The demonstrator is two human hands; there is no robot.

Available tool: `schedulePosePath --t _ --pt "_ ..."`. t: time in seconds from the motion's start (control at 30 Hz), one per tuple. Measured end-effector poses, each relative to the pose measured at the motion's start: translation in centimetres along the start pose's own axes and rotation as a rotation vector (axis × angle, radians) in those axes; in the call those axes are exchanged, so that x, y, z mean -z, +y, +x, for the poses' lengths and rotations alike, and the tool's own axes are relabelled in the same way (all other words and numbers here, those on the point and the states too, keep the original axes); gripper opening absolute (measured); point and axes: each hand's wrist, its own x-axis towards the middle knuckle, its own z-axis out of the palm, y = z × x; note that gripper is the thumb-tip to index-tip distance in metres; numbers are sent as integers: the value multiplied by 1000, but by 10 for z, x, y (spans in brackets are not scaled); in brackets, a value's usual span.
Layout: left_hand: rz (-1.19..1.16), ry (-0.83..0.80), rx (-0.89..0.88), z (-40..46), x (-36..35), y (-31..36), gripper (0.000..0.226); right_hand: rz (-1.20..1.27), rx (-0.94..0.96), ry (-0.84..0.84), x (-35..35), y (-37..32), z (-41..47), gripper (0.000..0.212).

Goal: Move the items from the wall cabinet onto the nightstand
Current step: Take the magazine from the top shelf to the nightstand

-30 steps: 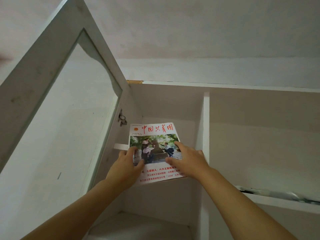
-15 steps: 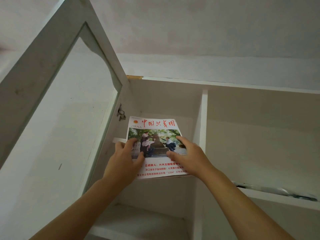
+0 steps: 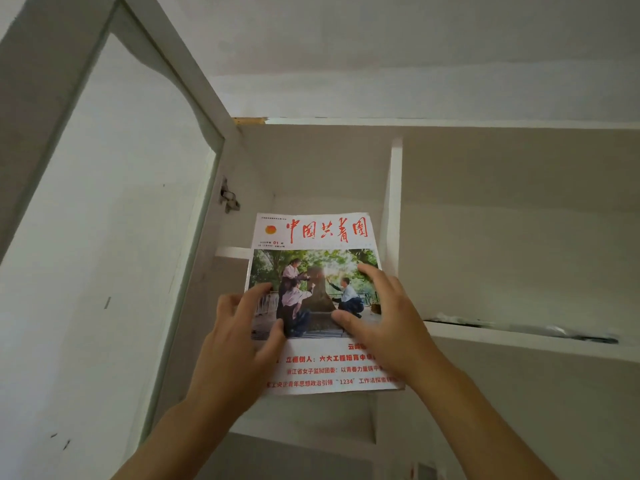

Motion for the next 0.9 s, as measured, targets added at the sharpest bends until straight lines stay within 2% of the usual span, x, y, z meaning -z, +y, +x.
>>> schedulePosePath --t 0.13,0.23,0.53,0.9 --pt "11 18 47 -43 -4 2 53 41 -43 -26 -13 16 -47 79" --pt "-16 -22 104 -86 -5 0 51 69 -78 -46 -23 29 -88 78" --pt "91 -127 312 -207 -17 -18 53 109 -216 -176 -61 76 -195 80" --pt "256 -134 409 -320 -1 -9 49 254 -286 -321 -98 101 -299 79"
